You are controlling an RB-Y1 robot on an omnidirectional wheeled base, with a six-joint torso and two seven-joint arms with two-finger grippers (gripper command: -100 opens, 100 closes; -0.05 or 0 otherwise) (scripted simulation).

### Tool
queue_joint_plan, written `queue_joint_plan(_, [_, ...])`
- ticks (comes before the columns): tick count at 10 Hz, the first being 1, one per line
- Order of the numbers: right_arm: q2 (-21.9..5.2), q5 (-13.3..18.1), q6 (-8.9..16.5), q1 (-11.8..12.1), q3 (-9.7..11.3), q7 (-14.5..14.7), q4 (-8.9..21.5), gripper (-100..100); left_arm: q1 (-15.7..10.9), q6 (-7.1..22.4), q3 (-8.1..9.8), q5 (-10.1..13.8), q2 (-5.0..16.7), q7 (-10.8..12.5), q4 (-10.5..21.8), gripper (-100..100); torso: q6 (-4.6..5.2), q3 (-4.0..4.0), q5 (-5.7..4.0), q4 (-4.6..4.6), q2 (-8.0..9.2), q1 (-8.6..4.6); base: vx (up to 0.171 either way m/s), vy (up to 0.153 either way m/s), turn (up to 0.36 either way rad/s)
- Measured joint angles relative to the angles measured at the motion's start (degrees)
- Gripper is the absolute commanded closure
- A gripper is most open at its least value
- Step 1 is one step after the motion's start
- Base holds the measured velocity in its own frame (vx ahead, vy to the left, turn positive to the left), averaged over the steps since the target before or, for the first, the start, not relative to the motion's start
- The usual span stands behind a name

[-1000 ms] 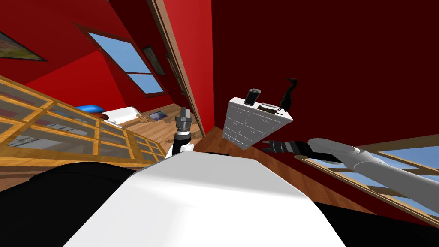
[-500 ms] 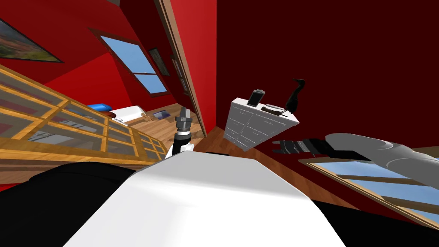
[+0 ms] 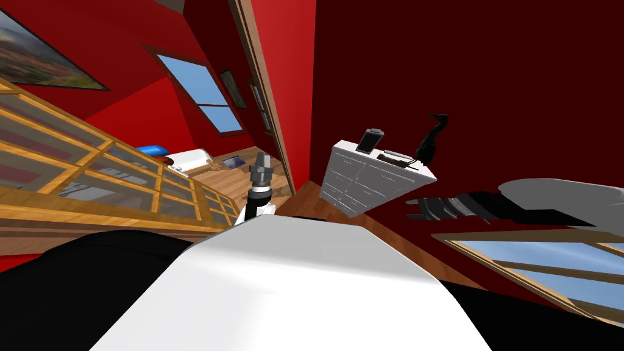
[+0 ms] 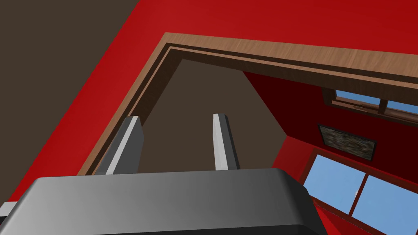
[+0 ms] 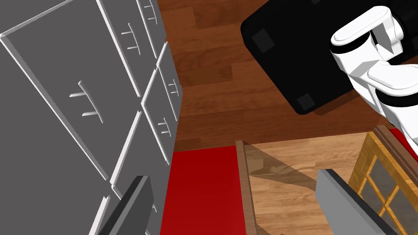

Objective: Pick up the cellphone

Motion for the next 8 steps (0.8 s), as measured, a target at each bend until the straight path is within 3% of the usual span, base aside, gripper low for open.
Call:
queue_joint_plan(1, [-2.0, -0.3, 0.0, 0.1, 0.7, 0.2, -0.1, -100, 0.0, 0.0, 0.00, 0.0, 0.0, 0.0, 0.0, 0, 0.01, -0.03, -0.01, -0.02, -0.05, 0.00, 0.104, 0.030, 0.142])
queue_joint_plan(2, [-3.1, 2.9, -1.7, -2.3, 0.3, -1.3, 1.4, -100, 0.0, 0.0, 0.00, 0.0, 0.0, 0.0, 0.0, 0, -0.03, -0.13, 0.01, -0.05, -0.22, 0.04, 0.086, 0.019, 0.063])
queue_joint_plan(4, [-4.6, 5.3, -3.6, -4.0, 1.2, -1.6, 3.9, -100, 0.0, 0.0, 0.00, 0.0, 0.0, 0.0, 0.0, 0, -0.01, -0.14, -0.02, -0.06, -0.23, -0.06, 0.099, 0.004, 0.080])
queue_joint_plan(5, [-6.2, 5.0, -3.7, -4.2, 2.1, -1.3, 4.4, -100, 0.0, 0.0, 0.00, 0.0, 0.0, 0.0, 0.0, 0, 0.02, -0.15, -0.03, -0.07, -0.24, -0.06, 0.118, 0.011, 0.113])
queue_joint_plan(6, [-6.6, 7.5, -5.3, -5.6, 1.4, -1.7, 6.4, -100, 0.0, 0.0, 0.00, 0.0, 0.0, 0.0, 0.0, 0, -0.02, -0.19, -0.03, -0.08, -0.31, -0.05, 0.100, 0.027, 0.070])
queue_joint_plan(7, [-7.8, 7.7, -5.7, -6.0, 2.0, -2.1, 6.5, -100, 0.0, 0.0, 0.00, 0.0, 0.0, 0.0, 0.0, 0, 0.01, -0.17, -0.02, -0.08, -0.26, 0.02, 0.139, 0.031, 0.102])
queue_joint_plan(8, [-9.9, 6.8, -5.0, -6.8, 4.2, -2.1, 6.2, -100, 0.0, 0.0, 0.00, 0.0, 0.0, 0.0, 0.0, 0, -0.01, -0.22, 0.00, -0.09, -0.37, 0.05, 0.215, 0.014, 0.181])
